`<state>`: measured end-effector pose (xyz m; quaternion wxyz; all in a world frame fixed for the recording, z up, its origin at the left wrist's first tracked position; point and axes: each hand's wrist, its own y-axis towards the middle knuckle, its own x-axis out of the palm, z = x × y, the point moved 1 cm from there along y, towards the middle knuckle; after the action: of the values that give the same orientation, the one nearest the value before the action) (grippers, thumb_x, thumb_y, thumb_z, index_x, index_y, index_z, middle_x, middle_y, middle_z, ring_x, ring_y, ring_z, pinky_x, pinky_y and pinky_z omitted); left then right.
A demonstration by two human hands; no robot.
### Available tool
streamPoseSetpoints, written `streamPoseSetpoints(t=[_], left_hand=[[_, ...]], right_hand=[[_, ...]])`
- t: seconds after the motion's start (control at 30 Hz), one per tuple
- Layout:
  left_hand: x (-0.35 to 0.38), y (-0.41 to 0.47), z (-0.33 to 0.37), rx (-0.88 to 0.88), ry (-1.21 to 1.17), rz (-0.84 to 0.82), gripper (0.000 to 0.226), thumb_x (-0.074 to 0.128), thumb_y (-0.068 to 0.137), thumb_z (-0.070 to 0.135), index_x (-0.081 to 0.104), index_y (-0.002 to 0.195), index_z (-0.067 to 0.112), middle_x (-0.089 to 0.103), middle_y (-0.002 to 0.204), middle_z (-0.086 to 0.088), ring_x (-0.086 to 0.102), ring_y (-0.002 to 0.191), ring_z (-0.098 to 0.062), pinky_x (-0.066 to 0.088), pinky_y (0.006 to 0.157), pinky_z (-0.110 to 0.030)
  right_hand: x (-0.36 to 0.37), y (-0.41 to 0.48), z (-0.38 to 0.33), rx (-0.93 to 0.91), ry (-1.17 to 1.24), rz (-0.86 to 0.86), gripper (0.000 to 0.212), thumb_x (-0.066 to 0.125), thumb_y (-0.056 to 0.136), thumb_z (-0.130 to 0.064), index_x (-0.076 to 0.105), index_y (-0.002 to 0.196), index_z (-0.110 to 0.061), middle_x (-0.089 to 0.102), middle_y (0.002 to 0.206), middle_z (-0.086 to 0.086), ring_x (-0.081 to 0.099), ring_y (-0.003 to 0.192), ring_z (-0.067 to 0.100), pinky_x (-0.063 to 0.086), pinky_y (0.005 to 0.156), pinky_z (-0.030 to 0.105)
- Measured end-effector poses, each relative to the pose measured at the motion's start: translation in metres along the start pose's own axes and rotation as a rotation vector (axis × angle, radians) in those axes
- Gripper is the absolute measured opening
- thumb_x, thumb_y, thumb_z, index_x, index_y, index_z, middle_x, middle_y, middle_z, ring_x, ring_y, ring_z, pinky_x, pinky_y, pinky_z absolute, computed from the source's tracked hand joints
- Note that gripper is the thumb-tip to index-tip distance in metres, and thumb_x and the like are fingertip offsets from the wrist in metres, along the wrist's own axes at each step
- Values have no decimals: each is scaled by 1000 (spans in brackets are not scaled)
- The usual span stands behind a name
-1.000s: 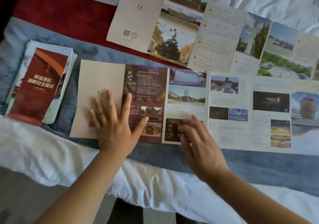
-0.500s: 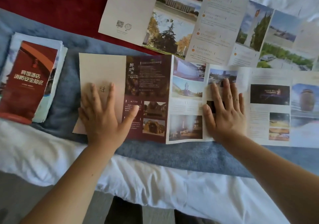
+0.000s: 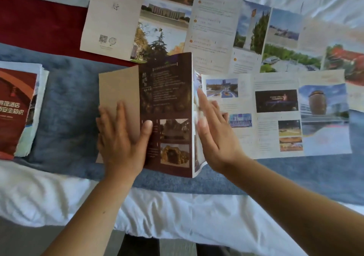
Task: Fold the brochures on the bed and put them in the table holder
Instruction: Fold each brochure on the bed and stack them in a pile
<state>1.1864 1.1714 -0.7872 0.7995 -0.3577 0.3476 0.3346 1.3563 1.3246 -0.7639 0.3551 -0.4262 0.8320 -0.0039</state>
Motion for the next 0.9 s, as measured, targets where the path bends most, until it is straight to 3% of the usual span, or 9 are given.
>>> streamPoseSetpoints(t=[0.1, 0.2, 0.4, 0.53, 0.8, 0.9], left_hand=[[1, 4, -1, -12, 30, -7, 107, 9, 72, 101, 3, 162, 44, -12, 172, -5, -7, 158, -28, 4, 123, -60], [1, 10, -6, -15, 90, 2, 108, 10, 72, 101, 0, 162, 42, -12, 172, -7, -7, 159, -28, 7, 123, -60], [-4, 18, -38, 50, 354, 22, 105, 18, 79, 95, 0, 164, 35, -7, 172, -13, 0, 158, -37, 17, 118, -62], [-6, 17, -50, 56, 298, 36, 108, 16, 80, 95, 4, 165, 29, -6, 172, -13, -2, 158, -32, 14, 120, -59], [-15, 17, -39, 4, 10, 32, 114, 41, 69, 95, 5, 163, 40, -4, 173, 1, -2, 159, -24, 7, 120, -62], [-21, 17, -35, 21, 11, 47, 107, 33, 73, 95, 12, 162, 40, 0, 173, 1, 1, 158, -25, 8, 120, -63]], right_hand=[[6, -3, -16, 45, 76, -54, 68, 12, 96, -73, -7, 158, -53, 1, 171, -19, -11, 158, 16, 1, 125, 62], [14, -4, -28, 49, 59, -48, 66, 24, 100, -69, -11, 155, -58, -4, 171, -16, -15, 157, 15, -3, 125, 58], [38, 13, -6, 73, -408, -41, 60, 18, 105, -61, -14, 155, -56, -9, 172, 7, -15, 156, 36, -4, 124, 61], [48, 23, 9, 106, -547, 13, 60, 17, 105, -61, -11, 157, -52, -11, 171, 13, -16, 155, 42, -8, 122, 64], [66, 28, 10, 185, -656, 75, 61, 17, 107, -57, -11, 160, -45, -18, 168, 20, -20, 153, 46, -7, 118, 71], [67, 28, 7, 208, -654, 68, 61, 19, 106, -55, -10, 160, -46, -20, 168, 20, -21, 152, 47, -7, 117, 72]])
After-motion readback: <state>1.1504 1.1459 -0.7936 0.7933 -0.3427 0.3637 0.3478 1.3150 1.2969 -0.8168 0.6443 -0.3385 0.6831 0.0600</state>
